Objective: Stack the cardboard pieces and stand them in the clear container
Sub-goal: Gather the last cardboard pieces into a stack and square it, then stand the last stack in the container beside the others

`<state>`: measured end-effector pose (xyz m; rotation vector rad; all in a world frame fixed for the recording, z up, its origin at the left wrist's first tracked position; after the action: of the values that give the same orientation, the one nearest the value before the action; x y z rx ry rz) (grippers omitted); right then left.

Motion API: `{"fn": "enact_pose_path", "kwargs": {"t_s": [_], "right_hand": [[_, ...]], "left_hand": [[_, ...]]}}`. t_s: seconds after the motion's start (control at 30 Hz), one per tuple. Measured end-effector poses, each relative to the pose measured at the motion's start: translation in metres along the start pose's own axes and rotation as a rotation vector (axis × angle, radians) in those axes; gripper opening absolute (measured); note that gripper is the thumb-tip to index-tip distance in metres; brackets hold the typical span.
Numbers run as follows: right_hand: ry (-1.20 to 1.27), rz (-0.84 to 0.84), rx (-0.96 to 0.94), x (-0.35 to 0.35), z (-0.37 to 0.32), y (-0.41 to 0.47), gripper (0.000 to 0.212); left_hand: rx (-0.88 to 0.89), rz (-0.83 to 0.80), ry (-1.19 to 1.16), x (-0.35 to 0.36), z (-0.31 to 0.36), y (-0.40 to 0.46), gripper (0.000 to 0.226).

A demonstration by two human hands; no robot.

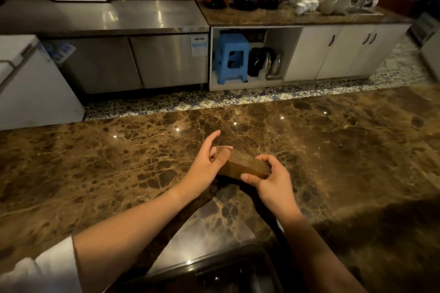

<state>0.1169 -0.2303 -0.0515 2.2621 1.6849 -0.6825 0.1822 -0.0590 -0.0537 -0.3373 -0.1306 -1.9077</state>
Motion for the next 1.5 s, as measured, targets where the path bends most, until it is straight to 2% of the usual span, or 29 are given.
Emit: {"fn": "enact_pose_path", "kwargs": {"t_s": [0.03,0.1,0.2,0.3,0.4,0.5,0.6,0.67,0.73,0.8,0.9,1.0,1.07,1.13,1.23,1.3,1.4,1.5], "right_hand": [[0.085,0.014,0.016,-0.006,-0.005,-0.003,0.042],[0.261,0.027,0.001,-0.017,-0.03,-0.012,0.045],[0.549,-0.063,-0.009,-0.018,-0.068,-0.035,0.055],[0.799,-0.271,-0.01,-0.005,-0.1,-0.07,0.052],[0.929,-0.415,-0.083,0.006,-0.125,-0.104,0.061],[1.17,-0.524,-0.127,0.017,-0.144,-0.134,0.067],[1.273,-0.518,-0.061,0.026,-0.141,-0.15,0.07],[1.12,-0.49,-0.095,0.021,-0.137,-0.156,0.061],[0.822,-0.452,-0.217,0.008,-0.14,-0.16,0.048],[0.539,-0.427,-0.344,-0.007,-0.144,-0.165,0.045],[0.205,-0.427,-0.417,-0.014,-0.148,-0.18,0.043],[0.071,-0.461,-0.329,-0.012,-0.137,-0.19,0.04],[-0.042,-0.404,-0.215,-0.015,-0.126,-0.194,0.035],[-0.339,-0.288,-0.145,-0.024,-0.112,-0.197,0.036],[-0.727,-0.253,-0.086,-0.021,-0.092,-0.208,0.052],[-0.865,-0.232,-0.034,-0.01,-0.082,-0.218,0.066],[-0.878,-0.174,-0.012,0.001,-0.074,-0.228,0.073],[-0.894,-0.229,0.062,0.005,-0.061,-0.232,0.071]], "left_hand": [[0.002,-0.021,-0.032,0.0,0.007,-0.005,0.094],[0.043,-0.053,-0.098,0.004,0.031,-0.019,0.091],[0.184,-0.035,-0.159,0.022,0.068,-0.047,0.07],[0.38,0.025,-0.179,0.041,0.112,-0.086,0.045],[0.49,0.068,-0.122,0.055,0.143,-0.121,0.038],[0.591,0.072,-0.011,0.062,0.163,-0.15,0.037],[0.625,0.076,0.064,0.064,0.172,-0.168,0.036],[0.595,0.123,0.058,0.058,0.171,-0.178,0.034],[0.547,0.176,0.024,0.049,0.163,-0.187,0.034],[0.508,0.186,-0.029,0.042,0.153,-0.199,0.033],[0.416,0.222,-0.132,0.035,0.128,-0.218,0.035],[0.214,0.272,-0.207,0.025,0.098,-0.232,0.044],[0.065,0.272,-0.169,0.011,0.083,-0.244,0.064],[0.041,0.371,-0.021,-0.015,0.078,-0.263,0.072],[0.13,0.602,0.208,-0.061,0.07,-0.293,0.06],[0.108,0.666,0.244,-0.081,0.053,-0.306,0.054],[-0.069,0.655,0.074,-0.089,0.016,-0.316,0.045],[-0.164,0.607,-0.071,-0.086,-0.009,-0.321,0.03]]}}
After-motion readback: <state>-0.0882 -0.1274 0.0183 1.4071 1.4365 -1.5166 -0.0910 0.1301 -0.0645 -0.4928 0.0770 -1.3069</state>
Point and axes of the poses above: each hand's wrist, its own y-axis towards the middle knuckle, its own x-axis out of the palm, z = x × y, the point moved 5 cm from there along y, towards the middle knuckle, and after that the axes turned 15 degrees about -y, right-handed, at the moved point
